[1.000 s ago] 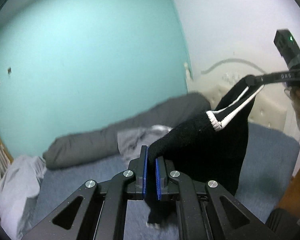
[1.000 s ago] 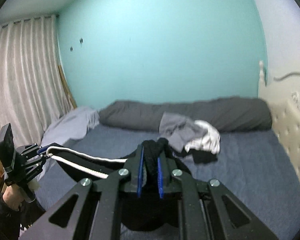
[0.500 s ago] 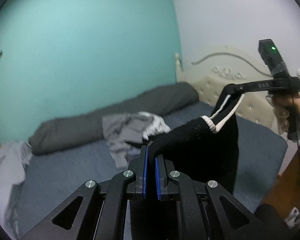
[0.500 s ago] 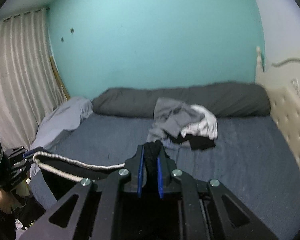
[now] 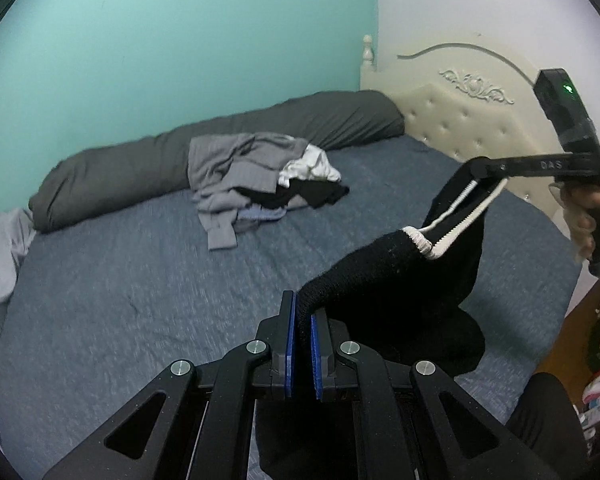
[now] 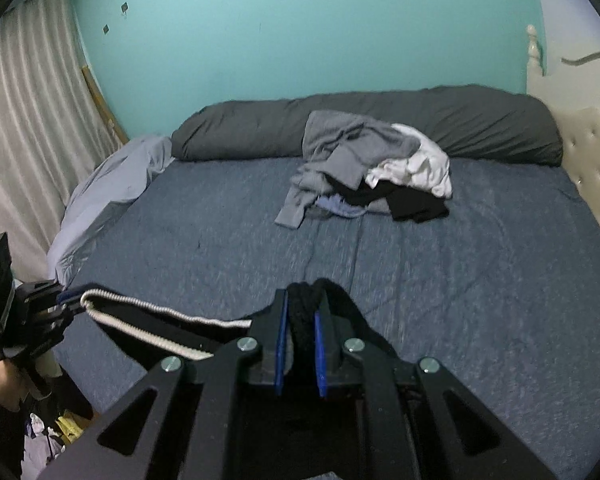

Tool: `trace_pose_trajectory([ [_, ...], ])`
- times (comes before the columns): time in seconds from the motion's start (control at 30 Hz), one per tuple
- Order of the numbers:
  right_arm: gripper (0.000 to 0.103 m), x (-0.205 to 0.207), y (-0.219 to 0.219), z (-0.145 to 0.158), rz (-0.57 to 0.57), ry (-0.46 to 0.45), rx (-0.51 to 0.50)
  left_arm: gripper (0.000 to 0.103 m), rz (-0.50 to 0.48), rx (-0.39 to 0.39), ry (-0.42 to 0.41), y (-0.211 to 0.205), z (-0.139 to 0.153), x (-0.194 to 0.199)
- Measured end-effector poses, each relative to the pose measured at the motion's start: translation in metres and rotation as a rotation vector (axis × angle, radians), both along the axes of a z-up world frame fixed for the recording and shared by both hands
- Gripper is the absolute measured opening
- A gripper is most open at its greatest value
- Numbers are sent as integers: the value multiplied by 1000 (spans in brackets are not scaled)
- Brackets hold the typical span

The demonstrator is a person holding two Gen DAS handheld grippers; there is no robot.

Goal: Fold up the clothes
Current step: 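Lift the black hoodie up off the bed with both grippers, letting it hang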

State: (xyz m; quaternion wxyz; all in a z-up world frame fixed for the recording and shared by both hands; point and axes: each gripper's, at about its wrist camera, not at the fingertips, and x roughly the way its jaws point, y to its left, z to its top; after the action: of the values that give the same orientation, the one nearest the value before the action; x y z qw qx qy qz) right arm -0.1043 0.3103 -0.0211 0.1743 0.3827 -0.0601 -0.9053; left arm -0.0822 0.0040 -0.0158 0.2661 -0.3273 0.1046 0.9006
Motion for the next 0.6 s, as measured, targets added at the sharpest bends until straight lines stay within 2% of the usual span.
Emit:
trace_pose_trajectory([
  [0.1,11,3,0,-10,9,-2,-19,7,12,9,8,-3,-4,0],
  [0.23,11,14,5,4,8,46,-67,7,21,14,48,-4,11,3],
  [0.4,11,28,8,52,9,134,-81,7,30,31,133,-2,59,13],
  [0.6,11,60,17,131,8,270,-110,7,29,76,283,-6,144,49],
])
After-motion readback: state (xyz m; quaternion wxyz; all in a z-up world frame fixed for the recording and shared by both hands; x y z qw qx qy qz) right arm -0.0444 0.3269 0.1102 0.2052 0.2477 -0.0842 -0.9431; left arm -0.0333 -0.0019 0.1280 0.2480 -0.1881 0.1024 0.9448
